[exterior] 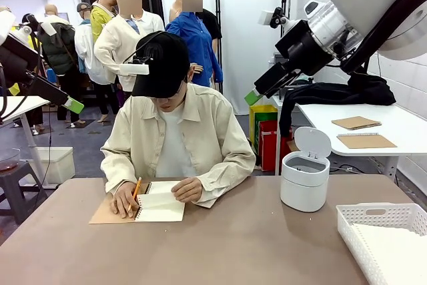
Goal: Sort the paper based on its condition.
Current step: If a person hands you a paper, place it in the Organizing basket , and if it's crumpled, put it in the Trash can.
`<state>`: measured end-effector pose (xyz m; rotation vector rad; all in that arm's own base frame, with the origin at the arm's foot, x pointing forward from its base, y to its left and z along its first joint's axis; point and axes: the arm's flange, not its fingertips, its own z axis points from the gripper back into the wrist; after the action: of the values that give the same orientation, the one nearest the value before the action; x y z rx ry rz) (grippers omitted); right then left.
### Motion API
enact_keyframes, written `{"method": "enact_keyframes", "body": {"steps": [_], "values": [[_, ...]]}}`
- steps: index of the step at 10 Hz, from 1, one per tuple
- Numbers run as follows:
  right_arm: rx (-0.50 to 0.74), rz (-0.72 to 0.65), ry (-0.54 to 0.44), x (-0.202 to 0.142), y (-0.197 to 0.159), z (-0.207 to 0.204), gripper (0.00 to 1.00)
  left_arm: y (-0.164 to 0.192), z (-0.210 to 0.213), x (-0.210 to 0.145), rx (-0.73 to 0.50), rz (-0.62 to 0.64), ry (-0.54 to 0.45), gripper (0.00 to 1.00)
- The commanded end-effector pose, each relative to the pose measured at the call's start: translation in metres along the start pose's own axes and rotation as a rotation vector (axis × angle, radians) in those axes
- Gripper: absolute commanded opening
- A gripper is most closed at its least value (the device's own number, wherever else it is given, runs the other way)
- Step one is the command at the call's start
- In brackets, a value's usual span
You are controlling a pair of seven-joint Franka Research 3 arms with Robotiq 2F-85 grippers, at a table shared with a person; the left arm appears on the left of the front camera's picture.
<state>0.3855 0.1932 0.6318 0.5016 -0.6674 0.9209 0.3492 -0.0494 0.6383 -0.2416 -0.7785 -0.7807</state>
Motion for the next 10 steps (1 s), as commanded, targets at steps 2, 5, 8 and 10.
{"method": "enact_keyframes", "body": {"steps": [2, 5, 8, 10], "values": [[-0.001, 0.004, -0.003, 0.0008, 0.0016, 0.0019, 1.0, -0.0002, -0.0001, -0.0004, 0.0, 0.002, 0.0, 1.0], [-0.001, 0.004, -0.003, 0.0008, 0.0016, 0.0019, 1.0, -0.0002, -0.0001, -0.0004, 0.0, 0.002, 0.0, 1.0], [-0.001, 0.004, -0.003, 0.0008, 0.0016, 0.0019, 1.0, -0.0002, -0.0001, -0.0004, 0.0, 0.002, 0.0, 1.0], [-0.001, 0.004, -0.003, 0.0008, 0.0016, 0.0019, 1.0, -0.0002, -0.0001, -0.0004, 0.0, 0.002, 0.0, 1.0]]}}
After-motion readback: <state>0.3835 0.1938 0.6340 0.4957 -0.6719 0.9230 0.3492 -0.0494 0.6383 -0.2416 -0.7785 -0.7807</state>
